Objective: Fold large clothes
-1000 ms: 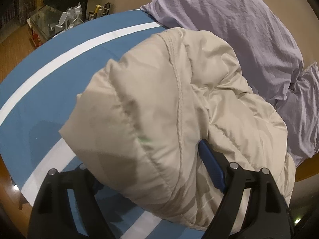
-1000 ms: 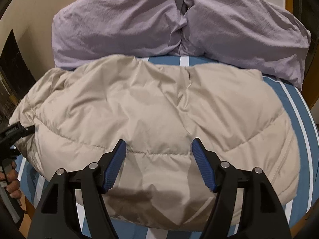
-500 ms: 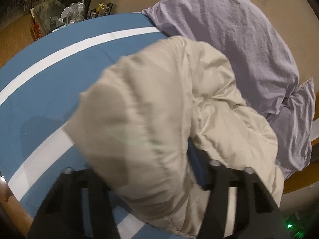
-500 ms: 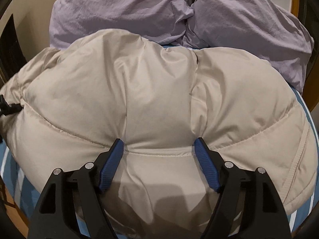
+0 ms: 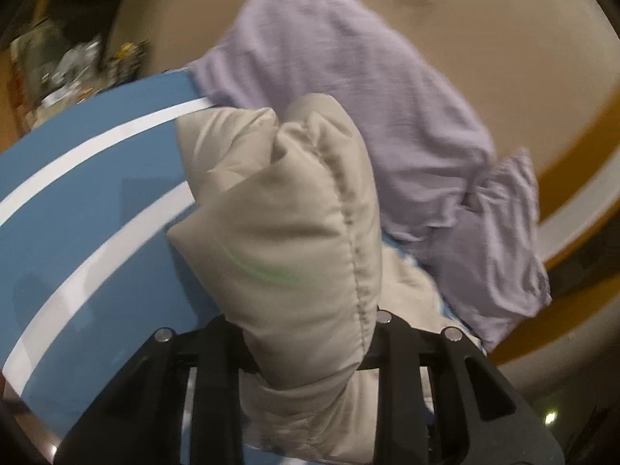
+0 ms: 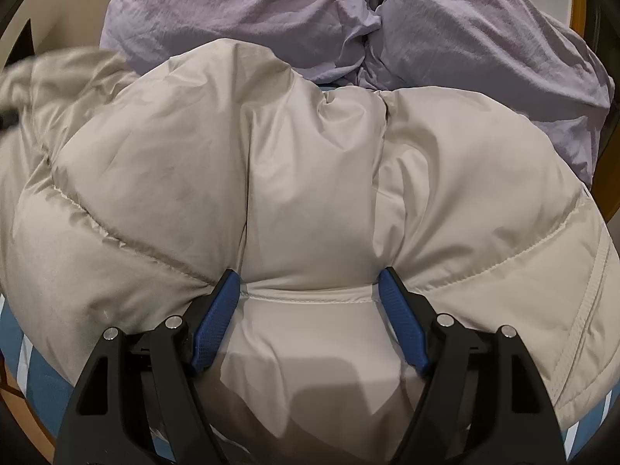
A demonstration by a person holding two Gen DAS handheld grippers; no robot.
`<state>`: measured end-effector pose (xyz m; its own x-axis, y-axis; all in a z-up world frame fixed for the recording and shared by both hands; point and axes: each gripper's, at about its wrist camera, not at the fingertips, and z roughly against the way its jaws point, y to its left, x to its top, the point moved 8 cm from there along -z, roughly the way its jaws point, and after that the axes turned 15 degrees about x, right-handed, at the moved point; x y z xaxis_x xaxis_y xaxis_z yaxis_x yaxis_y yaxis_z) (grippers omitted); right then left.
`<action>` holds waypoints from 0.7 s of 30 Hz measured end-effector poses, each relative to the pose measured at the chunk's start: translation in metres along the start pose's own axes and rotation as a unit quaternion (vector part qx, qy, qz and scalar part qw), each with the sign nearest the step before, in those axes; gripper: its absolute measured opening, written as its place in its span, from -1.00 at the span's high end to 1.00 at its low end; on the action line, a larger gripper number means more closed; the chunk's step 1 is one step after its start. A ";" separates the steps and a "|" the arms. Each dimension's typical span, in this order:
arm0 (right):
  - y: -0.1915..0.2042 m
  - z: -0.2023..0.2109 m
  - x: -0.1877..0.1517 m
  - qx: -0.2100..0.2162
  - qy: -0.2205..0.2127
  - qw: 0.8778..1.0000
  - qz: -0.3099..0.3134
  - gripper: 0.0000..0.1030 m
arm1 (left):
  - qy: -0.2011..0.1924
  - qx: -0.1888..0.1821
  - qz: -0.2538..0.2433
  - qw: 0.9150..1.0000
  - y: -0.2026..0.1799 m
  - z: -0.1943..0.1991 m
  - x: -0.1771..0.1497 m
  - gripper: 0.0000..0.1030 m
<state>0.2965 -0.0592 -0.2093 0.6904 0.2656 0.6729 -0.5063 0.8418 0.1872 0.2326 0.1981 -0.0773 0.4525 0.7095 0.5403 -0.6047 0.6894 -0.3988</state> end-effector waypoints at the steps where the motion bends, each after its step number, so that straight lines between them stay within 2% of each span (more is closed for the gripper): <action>1: 0.000 0.000 0.000 0.002 0.000 1.000 0.000 -0.47 | -0.004 -0.011 -0.012 1.000 -0.012 0.005 -0.001 0.46; 5: -0.001 0.001 0.000 0.011 0.000 1.000 0.000 -0.47 | -0.018 -0.044 -0.060 0.997 -0.057 0.021 -0.008 0.46; 9: -0.004 0.000 -0.003 0.019 0.001 1.000 0.001 -0.47 | -0.026 -0.075 -0.114 0.990 -0.104 0.034 -0.021 0.46; 14: -0.009 0.006 -0.010 0.029 0.001 1.000 -0.002 -0.46 | -0.031 -0.101 -0.186 0.977 -0.159 0.043 -0.047 0.46; 21: -0.027 0.042 -0.019 0.034 -0.025 0.999 -0.011 -0.45 | -0.011 -0.134 -0.251 0.959 -0.210 0.043 -0.088 0.46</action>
<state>0.2756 -0.1067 -0.1968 0.6763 0.2231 0.7021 -0.5271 0.8123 0.2496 0.2914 -0.0154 -0.0095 0.6263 0.2767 0.7288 -0.1227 0.9582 -0.2584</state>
